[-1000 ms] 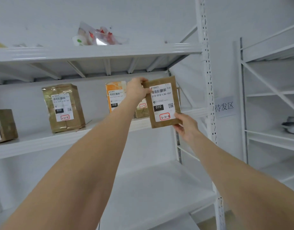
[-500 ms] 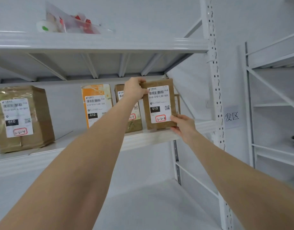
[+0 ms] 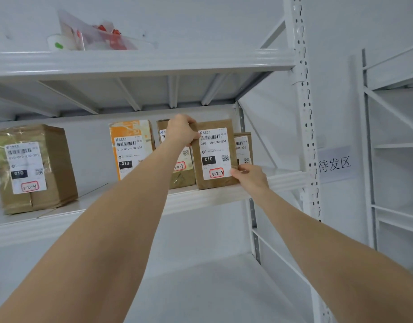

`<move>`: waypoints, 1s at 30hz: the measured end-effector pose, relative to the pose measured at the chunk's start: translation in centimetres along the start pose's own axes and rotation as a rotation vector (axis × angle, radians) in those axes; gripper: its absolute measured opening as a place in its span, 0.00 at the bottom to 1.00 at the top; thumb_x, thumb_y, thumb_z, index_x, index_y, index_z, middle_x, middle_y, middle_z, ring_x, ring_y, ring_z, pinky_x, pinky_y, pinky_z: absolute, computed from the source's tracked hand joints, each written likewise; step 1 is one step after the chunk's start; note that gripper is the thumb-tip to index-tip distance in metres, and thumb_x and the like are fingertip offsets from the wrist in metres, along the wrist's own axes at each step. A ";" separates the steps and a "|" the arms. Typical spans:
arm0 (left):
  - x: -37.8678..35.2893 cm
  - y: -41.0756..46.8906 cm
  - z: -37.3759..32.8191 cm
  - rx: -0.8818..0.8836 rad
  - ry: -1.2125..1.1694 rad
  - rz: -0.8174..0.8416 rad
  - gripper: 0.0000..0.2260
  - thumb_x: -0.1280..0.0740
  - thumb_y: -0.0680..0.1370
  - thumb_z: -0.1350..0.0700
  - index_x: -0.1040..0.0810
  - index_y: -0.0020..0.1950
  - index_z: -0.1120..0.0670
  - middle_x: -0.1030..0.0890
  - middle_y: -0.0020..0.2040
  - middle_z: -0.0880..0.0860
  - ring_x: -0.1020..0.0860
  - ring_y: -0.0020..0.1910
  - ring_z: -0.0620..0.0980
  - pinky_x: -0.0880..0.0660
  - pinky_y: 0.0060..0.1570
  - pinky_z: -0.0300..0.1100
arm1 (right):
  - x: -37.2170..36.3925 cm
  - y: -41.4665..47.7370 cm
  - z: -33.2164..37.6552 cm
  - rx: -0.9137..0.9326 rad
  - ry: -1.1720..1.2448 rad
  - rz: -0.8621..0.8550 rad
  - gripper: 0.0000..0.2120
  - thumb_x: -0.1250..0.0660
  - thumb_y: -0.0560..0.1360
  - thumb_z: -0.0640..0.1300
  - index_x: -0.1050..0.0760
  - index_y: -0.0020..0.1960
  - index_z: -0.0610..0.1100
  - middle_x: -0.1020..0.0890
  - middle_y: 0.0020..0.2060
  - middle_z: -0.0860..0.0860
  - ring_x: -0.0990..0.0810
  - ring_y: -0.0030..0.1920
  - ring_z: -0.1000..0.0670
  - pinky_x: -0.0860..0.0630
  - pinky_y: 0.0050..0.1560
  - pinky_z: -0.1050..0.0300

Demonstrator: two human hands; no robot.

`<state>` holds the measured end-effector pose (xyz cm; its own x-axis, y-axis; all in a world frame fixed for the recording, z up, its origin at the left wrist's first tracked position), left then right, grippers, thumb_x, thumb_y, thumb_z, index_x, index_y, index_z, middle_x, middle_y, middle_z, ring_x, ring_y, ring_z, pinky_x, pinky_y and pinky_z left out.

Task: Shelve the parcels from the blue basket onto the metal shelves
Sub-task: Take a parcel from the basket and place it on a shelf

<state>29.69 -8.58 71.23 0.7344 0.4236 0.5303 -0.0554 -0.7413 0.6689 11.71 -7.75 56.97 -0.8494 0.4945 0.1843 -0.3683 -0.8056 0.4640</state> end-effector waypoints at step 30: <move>-2.0 1.1 -0.8 0.001 0.203 -0.019 0.23 0.29 0.73 0.63 0.28 0.68 0.57 0.24 0.62 0.57 0.23 0.59 0.57 0.22 0.56 0.51 | 0.0 1.4 0.4 0.051 -0.440 -0.051 0.14 0.40 0.80 0.53 0.23 0.59 0.47 0.21 0.56 0.46 0.27 0.61 0.43 0.26 0.58 0.48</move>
<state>27.58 -9.81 71.34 0.5835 0.5342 0.6117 -0.0419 -0.7324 0.6796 11.32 -8.77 57.95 -0.5845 0.6339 0.5064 -0.3770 -0.7649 0.5223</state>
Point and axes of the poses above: each hand's wrist, its own y-axis towards the middle knuckle, its own x-axis out of the back of the hand, z = x × y, the point moved 3 cm from there along y, towards the middle knuckle
